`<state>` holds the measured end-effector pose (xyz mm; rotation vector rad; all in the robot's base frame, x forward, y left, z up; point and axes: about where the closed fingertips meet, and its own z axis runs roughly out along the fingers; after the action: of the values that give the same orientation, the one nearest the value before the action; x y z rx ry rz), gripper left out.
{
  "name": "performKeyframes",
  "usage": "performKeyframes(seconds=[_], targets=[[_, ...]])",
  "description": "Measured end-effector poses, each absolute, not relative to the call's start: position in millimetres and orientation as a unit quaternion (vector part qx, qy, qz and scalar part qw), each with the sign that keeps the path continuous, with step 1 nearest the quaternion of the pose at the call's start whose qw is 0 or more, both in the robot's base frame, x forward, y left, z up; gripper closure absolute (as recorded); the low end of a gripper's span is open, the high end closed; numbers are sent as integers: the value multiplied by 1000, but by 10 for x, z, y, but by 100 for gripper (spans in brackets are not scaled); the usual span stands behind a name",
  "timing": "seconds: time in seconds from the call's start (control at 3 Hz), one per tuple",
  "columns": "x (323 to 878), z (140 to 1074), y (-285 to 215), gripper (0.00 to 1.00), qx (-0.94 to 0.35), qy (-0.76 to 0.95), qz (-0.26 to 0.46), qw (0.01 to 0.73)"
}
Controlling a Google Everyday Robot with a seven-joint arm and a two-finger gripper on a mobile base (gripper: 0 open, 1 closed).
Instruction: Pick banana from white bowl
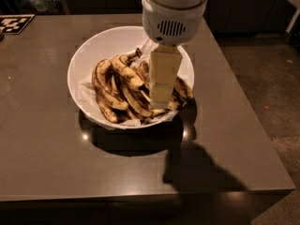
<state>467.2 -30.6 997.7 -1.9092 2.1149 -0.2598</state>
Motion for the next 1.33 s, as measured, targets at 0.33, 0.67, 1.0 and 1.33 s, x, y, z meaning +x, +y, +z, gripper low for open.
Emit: performKeyframes(seconds=[0.33,0.67,1.0,1.33], targets=[[4710,9927,-101,0,-659,735,-92,130],[4732,9872,75,0,-661,735,-89,119],[4770,9838,145,0,-657,740,-79,116],[4823,9807,176,2,-654,745,-66,114]])
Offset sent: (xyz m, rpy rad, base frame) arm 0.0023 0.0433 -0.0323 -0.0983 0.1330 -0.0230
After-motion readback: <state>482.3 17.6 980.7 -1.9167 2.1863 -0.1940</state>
